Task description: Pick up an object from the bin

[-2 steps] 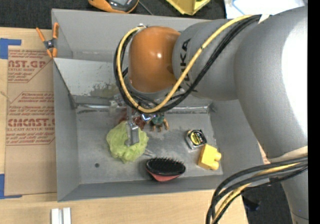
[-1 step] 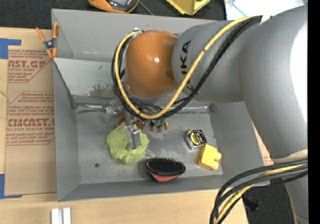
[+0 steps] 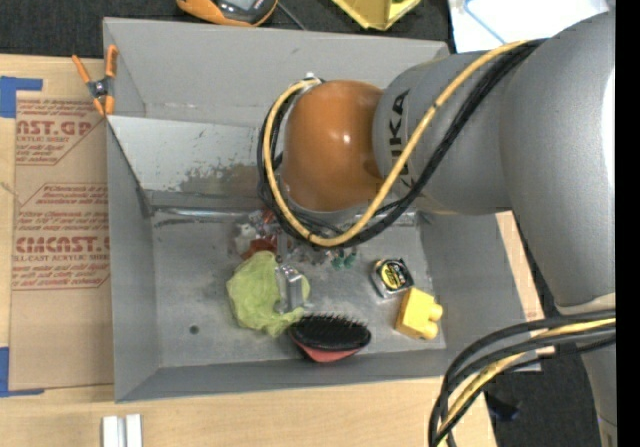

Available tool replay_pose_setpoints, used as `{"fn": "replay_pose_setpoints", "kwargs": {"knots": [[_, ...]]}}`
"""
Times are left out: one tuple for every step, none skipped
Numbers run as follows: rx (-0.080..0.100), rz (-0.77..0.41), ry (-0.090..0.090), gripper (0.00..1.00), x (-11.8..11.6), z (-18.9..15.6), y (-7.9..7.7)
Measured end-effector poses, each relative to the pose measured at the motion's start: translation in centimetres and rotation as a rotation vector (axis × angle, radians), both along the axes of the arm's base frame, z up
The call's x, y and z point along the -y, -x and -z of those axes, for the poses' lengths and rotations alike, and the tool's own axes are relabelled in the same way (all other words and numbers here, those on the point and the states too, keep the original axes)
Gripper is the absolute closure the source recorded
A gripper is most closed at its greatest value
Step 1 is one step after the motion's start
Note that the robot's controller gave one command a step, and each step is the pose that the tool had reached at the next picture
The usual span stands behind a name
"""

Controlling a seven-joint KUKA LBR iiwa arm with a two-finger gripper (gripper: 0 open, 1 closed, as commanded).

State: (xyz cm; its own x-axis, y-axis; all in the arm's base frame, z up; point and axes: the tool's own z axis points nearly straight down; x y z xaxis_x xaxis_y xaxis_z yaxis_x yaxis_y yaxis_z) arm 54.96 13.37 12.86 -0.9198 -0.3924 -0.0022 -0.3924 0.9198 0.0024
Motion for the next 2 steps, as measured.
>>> {"fn": "replay_pose_setpoints", "kwargs": {"knots": [[0.001, -0.407, -0.002, 0.0, -3.5, 6.0, -1.1], [0.008, -0.316, -0.002, 1.0, 1.5, 5.7, 1.9]]}}
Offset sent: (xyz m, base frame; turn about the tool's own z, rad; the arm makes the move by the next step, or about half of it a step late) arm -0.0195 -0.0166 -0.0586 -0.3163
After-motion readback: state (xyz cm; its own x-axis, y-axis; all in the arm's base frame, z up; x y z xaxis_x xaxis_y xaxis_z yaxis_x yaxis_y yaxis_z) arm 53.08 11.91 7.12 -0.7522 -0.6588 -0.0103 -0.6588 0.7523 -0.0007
